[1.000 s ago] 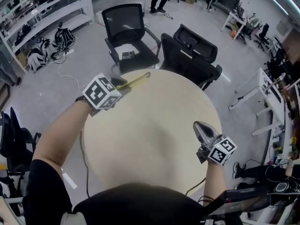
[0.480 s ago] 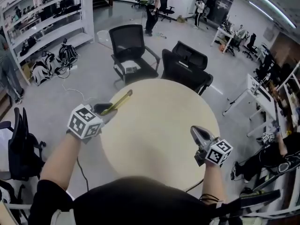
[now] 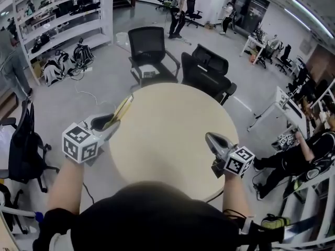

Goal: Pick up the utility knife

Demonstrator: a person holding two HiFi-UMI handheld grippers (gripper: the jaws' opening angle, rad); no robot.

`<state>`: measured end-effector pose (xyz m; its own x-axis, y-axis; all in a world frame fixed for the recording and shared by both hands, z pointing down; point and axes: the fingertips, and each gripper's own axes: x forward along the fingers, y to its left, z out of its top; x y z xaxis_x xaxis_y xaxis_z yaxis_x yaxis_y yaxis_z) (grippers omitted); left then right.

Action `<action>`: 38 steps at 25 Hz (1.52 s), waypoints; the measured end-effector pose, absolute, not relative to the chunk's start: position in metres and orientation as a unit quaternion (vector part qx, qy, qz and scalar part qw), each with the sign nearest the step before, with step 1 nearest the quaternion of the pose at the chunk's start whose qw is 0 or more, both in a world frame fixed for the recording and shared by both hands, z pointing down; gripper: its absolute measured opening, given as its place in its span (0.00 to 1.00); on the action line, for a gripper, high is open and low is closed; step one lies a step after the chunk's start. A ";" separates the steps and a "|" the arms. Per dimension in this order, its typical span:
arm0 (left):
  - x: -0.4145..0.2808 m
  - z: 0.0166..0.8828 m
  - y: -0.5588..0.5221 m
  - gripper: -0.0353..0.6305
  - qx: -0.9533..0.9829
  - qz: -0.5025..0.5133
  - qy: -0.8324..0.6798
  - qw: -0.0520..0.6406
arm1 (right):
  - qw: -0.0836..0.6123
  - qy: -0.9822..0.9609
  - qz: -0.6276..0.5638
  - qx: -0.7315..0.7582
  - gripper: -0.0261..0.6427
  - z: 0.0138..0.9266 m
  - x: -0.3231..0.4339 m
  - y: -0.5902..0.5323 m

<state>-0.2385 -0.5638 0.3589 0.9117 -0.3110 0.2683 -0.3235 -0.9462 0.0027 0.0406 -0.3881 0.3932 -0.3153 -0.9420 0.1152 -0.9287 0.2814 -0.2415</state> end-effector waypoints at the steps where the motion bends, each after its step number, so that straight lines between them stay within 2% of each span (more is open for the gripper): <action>1: -0.238 0.358 -0.555 0.23 0.977 0.125 -0.169 0.031 | 0.024 0.804 -0.135 -0.578 0.06 0.393 0.045 -0.385; 10: -0.203 0.342 -0.470 0.23 0.972 0.024 -0.208 0.103 | 0.018 0.836 -0.136 -0.532 0.06 0.391 0.101 -0.344; 16: -0.188 0.347 -0.422 0.23 0.967 0.012 -0.229 0.110 | 0.029 0.851 -0.148 -0.504 0.06 0.402 0.116 -0.334; 25: -0.224 0.354 -0.423 0.23 0.967 -0.022 -0.213 0.140 | 0.048 0.848 -0.146 -0.508 0.06 0.394 0.086 -0.344; 38: -0.221 0.341 -0.424 0.23 0.977 -0.046 -0.155 0.141 | 0.051 0.842 -0.140 -0.518 0.06 0.379 0.059 -0.341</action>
<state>-0.2214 -0.4236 0.3406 0.9480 -0.3150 -0.0462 -0.2891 -0.9127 0.2888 0.0589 -0.3410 0.3788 -0.4582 -0.8868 0.0599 -0.8585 0.4241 -0.2884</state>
